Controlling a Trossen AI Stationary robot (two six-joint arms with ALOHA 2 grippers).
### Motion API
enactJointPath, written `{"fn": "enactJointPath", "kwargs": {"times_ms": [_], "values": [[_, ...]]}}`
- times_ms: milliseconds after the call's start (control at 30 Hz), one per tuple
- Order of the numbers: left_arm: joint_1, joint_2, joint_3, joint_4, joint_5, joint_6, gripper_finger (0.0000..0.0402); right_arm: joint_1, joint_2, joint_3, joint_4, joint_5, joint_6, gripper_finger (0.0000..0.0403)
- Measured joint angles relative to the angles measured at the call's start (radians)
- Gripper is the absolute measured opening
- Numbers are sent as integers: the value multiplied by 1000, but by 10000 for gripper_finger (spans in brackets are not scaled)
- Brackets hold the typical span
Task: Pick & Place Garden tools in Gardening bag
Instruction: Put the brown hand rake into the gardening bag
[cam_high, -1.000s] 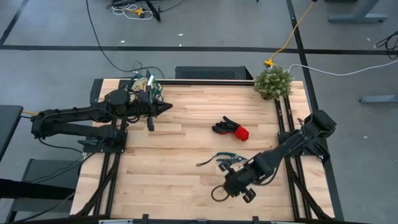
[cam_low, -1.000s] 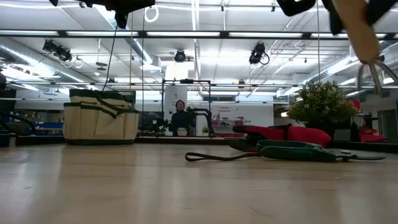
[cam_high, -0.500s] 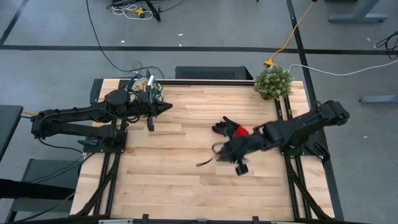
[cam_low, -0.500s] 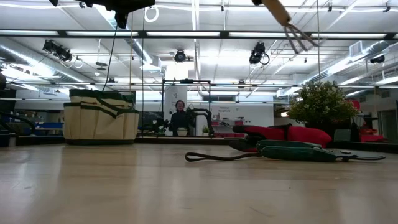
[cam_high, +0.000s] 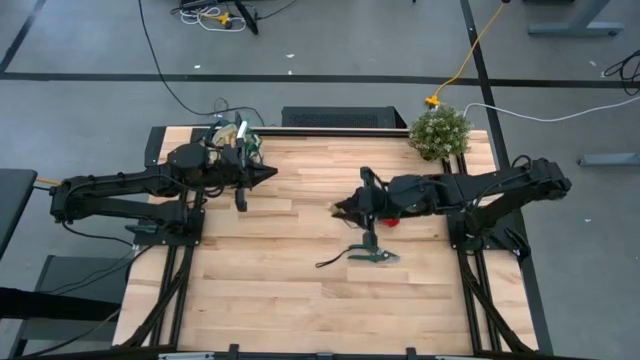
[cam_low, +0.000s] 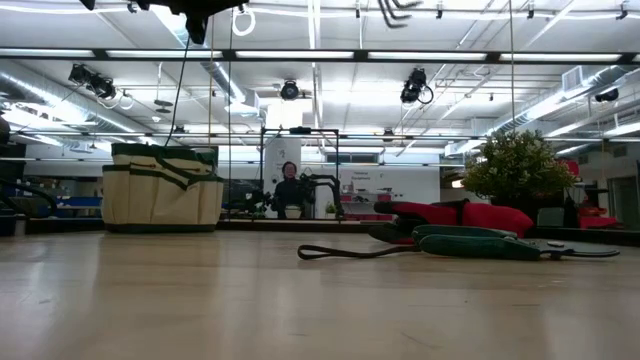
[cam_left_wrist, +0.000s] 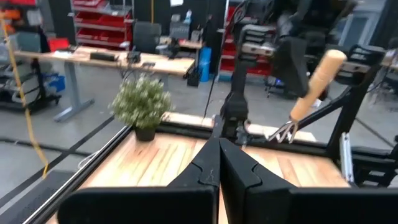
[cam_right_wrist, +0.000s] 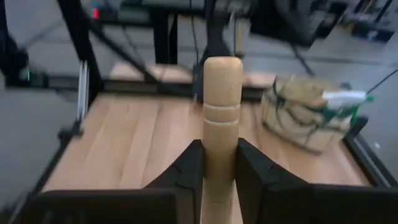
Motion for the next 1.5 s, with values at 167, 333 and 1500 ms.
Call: {"fn": "enactJointPath", "kwargs": {"times_ms": [167, 333, 1500], "values": [[0, 0, 0, 65, 39, 0, 3, -35, 0, 0, 117, 7, 3, 61], [0, 0, 0, 90, 45, -3, 2, -72, 0, 0, 188, 36, -6, 61], [5, 205, 184, 199, 138, -96, 2, -156, 1, 0, 267, 34, -11, 61]]}}
